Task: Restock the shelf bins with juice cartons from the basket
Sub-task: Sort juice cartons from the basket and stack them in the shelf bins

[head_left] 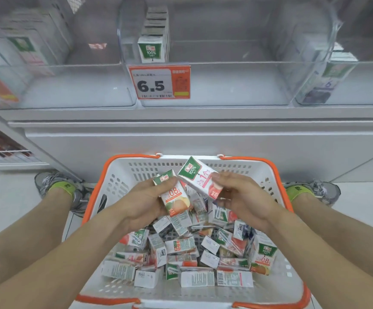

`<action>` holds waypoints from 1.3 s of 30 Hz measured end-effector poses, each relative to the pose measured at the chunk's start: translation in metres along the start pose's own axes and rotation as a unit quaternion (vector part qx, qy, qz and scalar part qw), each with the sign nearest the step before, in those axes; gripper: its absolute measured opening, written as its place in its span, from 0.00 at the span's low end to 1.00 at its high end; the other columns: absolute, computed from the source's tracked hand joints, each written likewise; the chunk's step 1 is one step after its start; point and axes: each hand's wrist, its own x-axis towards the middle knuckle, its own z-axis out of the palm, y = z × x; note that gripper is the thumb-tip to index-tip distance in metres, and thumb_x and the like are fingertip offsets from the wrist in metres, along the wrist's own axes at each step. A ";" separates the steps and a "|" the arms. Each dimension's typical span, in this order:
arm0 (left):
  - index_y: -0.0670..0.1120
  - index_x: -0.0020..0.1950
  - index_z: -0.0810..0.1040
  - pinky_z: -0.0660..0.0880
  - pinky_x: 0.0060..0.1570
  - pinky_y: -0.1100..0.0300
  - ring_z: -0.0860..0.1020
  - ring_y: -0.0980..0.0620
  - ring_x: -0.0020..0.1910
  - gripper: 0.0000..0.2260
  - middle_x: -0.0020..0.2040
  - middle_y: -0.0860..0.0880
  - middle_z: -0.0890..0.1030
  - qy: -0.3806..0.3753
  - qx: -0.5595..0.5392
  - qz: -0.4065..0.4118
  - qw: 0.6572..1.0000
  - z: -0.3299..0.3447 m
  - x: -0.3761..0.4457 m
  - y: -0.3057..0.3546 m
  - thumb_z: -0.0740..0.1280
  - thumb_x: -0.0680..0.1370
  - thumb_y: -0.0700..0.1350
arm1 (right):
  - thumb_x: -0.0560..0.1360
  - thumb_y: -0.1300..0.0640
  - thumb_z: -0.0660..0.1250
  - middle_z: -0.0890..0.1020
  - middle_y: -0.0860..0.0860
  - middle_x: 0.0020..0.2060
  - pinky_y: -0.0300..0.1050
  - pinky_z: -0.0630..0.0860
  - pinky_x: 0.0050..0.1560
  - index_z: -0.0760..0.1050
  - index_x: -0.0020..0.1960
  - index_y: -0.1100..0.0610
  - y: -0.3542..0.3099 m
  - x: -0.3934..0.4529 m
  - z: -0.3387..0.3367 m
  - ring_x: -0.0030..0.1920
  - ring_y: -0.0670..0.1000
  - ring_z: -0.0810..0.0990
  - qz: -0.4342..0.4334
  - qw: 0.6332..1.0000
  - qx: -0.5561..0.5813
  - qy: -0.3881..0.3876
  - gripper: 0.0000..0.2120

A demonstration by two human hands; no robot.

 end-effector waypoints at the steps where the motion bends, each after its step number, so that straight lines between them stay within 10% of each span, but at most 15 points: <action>1: 0.40 0.66 0.76 0.81 0.51 0.49 0.81 0.41 0.57 0.16 0.61 0.38 0.81 0.006 -0.003 -0.001 1.000 0.002 -0.001 -0.001 0.64 0.81 0.45 | 0.72 0.53 0.72 0.83 0.54 0.43 0.43 0.71 0.41 0.76 0.62 0.69 0.002 -0.001 0.004 0.40 0.49 0.78 0.004 1.000 0.009 -0.001 0.25; 9: 0.43 0.69 0.76 0.71 0.65 0.37 0.73 0.34 0.68 0.25 0.67 0.35 0.76 0.011 -0.054 -0.003 0.998 0.002 -0.002 0.004 0.60 0.79 0.59 | 0.73 0.55 0.71 0.84 0.60 0.51 0.44 0.81 0.46 0.77 0.60 0.68 0.008 -0.005 0.018 0.45 0.53 0.83 0.001 0.998 0.060 -0.012 0.21; 20: 0.38 0.59 0.78 0.78 0.54 0.46 0.82 0.44 0.48 0.28 0.47 0.42 0.84 0.017 0.097 0.029 0.995 0.017 -0.009 0.009 0.79 0.67 0.53 | 0.68 0.39 0.70 0.86 0.49 0.43 0.42 0.76 0.41 0.82 0.45 0.51 -0.014 -0.022 0.031 0.40 0.46 0.82 -0.050 0.963 -0.264 0.000 0.17; 27: 0.45 0.64 0.76 0.76 0.51 0.49 0.83 0.46 0.51 0.31 0.51 0.44 0.85 -0.050 0.188 0.016 0.981 0.034 -0.021 0.032 0.78 0.66 0.57 | 0.69 0.42 0.76 0.79 0.44 0.51 0.55 0.82 0.47 0.70 0.64 0.35 -0.054 -0.032 0.033 0.45 0.51 0.84 -0.126 0.912 -0.385 -0.063 0.27; 31: 0.44 0.60 0.79 0.76 0.48 0.53 0.82 0.49 0.47 0.25 0.49 0.45 0.84 -0.080 0.199 0.043 0.976 0.042 -0.038 0.056 0.76 0.68 0.55 | 0.72 0.49 0.76 0.79 0.47 0.47 0.64 0.81 0.43 0.74 0.63 0.38 -0.084 -0.037 0.045 0.41 0.56 0.85 -0.135 0.901 -0.402 -0.090 0.22; 39: 0.41 0.69 0.74 0.77 0.53 0.47 0.79 0.41 0.59 0.41 0.64 0.37 0.79 -0.146 0.139 0.098 0.975 0.001 -0.077 0.083 0.81 0.62 0.57 | 0.73 0.59 0.74 0.80 0.63 0.53 0.48 0.81 0.42 0.79 0.61 0.56 -0.126 -0.031 0.078 0.44 0.56 0.85 -0.115 0.929 -0.314 -0.158 0.16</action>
